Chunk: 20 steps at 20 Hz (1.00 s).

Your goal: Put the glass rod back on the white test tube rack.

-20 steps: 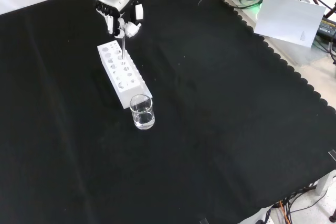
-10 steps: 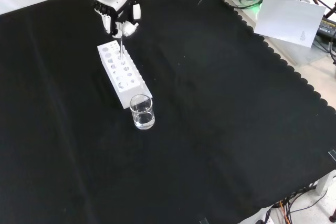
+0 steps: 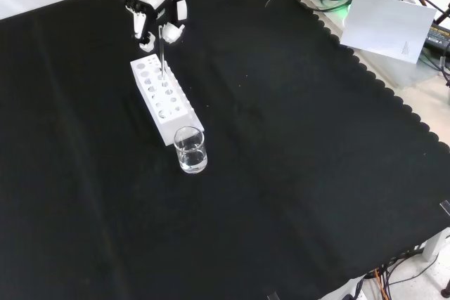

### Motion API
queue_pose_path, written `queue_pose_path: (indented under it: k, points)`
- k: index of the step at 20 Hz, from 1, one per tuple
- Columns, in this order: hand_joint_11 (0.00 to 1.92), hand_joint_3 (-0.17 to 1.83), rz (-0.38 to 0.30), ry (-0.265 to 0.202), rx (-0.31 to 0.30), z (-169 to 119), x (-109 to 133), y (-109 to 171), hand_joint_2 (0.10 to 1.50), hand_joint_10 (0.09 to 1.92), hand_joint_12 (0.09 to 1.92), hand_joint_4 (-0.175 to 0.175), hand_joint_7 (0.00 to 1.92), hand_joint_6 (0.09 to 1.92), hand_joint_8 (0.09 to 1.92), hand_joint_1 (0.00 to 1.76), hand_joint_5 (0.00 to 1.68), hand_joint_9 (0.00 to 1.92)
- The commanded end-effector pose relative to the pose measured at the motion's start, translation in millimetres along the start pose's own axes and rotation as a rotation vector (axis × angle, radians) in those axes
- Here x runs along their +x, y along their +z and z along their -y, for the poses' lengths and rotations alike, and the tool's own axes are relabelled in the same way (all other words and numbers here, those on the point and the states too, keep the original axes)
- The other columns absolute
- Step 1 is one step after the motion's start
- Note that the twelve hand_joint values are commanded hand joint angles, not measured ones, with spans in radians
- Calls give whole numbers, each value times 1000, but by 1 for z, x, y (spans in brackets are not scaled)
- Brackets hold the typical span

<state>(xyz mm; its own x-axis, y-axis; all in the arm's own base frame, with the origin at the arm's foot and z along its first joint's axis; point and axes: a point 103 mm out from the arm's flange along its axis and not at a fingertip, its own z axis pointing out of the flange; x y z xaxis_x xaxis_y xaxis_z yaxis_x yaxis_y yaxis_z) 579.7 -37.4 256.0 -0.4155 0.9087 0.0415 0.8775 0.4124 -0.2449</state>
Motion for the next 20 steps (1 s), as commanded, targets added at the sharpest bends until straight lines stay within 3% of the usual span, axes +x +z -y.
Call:
queue_pose_path:
  k: [1, 20]
  points:
    - [1920, 849, 12, -10, -9, 1, 5, -7, 479, 989, 1380, -175, 919, 805, 806, 1299, 496, 1860]
    - [1920, 829, 5, -25, -18, 11, 7, -11, 475, 939, 1392, -175, 876, 716, 780, 1295, 459, 1865]
